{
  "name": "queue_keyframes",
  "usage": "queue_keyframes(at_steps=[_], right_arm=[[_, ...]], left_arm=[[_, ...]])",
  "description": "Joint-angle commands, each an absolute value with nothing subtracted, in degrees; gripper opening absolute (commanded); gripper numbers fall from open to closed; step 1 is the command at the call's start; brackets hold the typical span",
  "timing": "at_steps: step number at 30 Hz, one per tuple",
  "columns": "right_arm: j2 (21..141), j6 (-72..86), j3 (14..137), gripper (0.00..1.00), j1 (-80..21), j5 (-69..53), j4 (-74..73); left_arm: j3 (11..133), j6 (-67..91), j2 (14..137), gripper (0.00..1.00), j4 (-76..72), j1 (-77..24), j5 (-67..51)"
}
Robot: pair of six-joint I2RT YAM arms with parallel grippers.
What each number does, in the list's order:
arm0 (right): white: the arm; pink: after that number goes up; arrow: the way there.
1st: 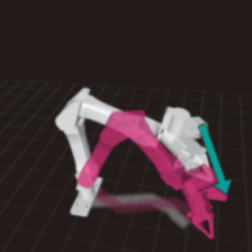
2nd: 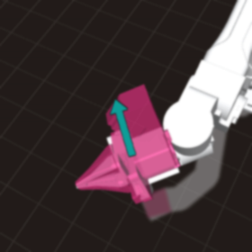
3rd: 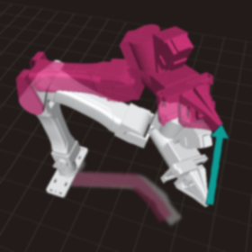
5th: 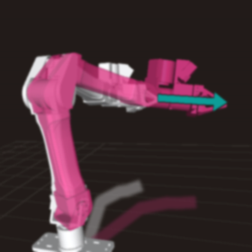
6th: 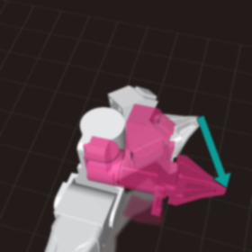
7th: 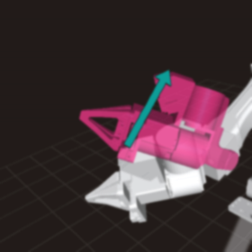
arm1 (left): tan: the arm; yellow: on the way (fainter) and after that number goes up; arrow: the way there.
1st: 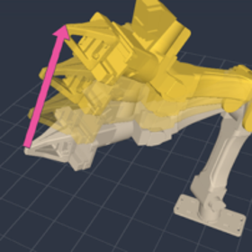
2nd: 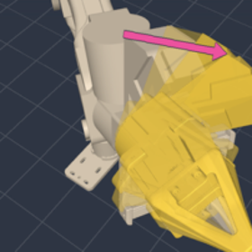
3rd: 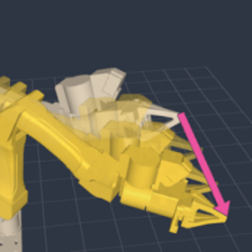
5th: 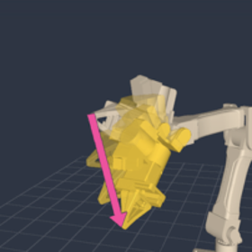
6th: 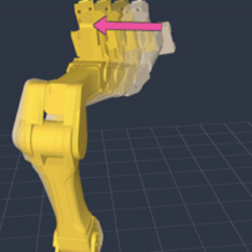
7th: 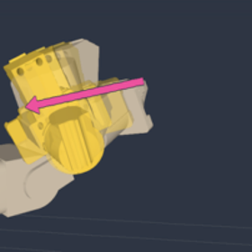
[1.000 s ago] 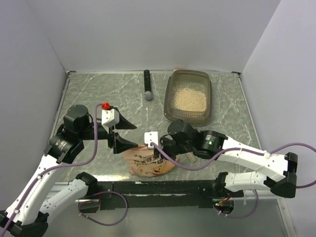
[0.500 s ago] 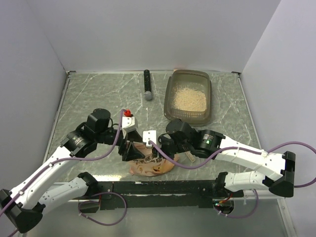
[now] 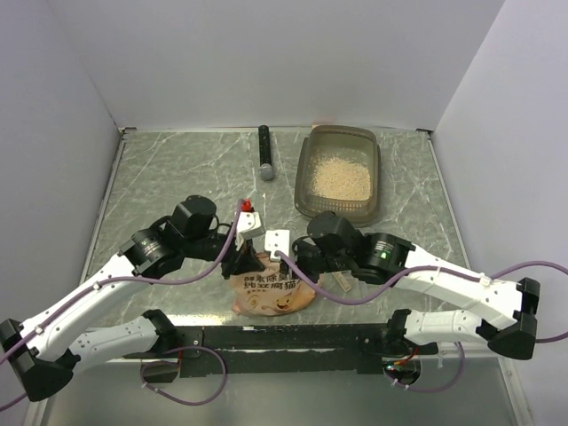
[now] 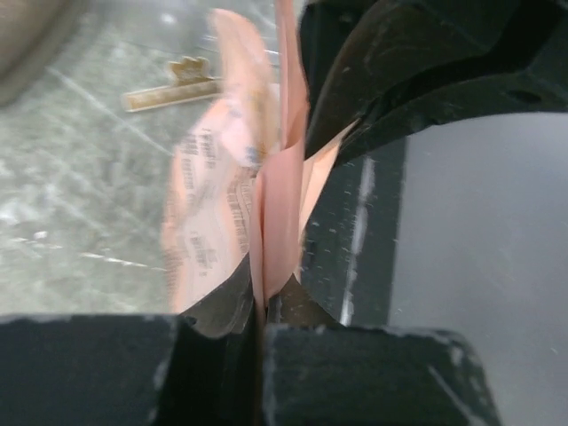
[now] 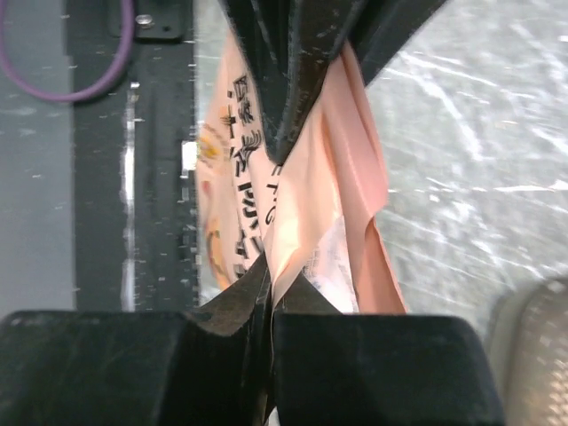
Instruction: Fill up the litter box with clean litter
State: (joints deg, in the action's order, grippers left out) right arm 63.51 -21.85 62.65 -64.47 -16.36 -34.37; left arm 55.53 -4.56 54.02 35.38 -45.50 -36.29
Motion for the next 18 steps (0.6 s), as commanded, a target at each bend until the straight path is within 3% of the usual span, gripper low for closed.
queue_keyframes(at_steps=[1,2,4,6,7,9,10,11,13,18], right_arm=[[61.2,-20.7,64.7,0.00,-63.7,-11.1,-27.4],[60.8,-20.7,64.6,0.01,-63.5,-10.0,-27.2],[59.9,-20.1,64.4,0.14,-63.0,-6.2,-26.2],[59.2,-19.8,64.3,0.20,-62.3,-3.3,-25.6],[58.2,-19.4,64.1,0.37,-61.5,-2.0,-24.6],[57.1,-18.0,63.6,0.54,-60.6,-0.2,-23.4],[56.1,-17.5,63.1,0.74,-60.0,2.4,-22.9],[55.6,-16.9,62.8,0.81,-58.8,4.0,-21.5],[54.2,-14.8,62.3,0.89,-56.9,5.2,-21.0],[53.0,-12.2,62.1,0.96,-50.9,3.9,-20.7]], left_arm=[[58.3,-8.2,57.5,0.01,41.7,-50.4,-20.0],[59.1,-8.2,57.3,0.01,41.6,-51.0,-17.7],[59.8,-8.6,56.4,0.01,41.0,-53.3,-7.0],[62.0,-9.7,56.6,0.01,41.5,-55.2,1.6],[62.9,-11.4,56.8,0.01,42.4,-56.2,7.8],[64.9,-13.7,57.0,0.01,42.2,-56.5,13.9],[65.3,-16.8,56.9,0.01,41.3,-56.6,18.5],[65.3,-18.7,56.6,0.01,40.6,-56.5,20.3],[64.8,-24.8,55.1,0.01,38.4,-56.6,24.1],[64.3,-36.3,50.9,0.01,29.4,-56.5,22.5]])
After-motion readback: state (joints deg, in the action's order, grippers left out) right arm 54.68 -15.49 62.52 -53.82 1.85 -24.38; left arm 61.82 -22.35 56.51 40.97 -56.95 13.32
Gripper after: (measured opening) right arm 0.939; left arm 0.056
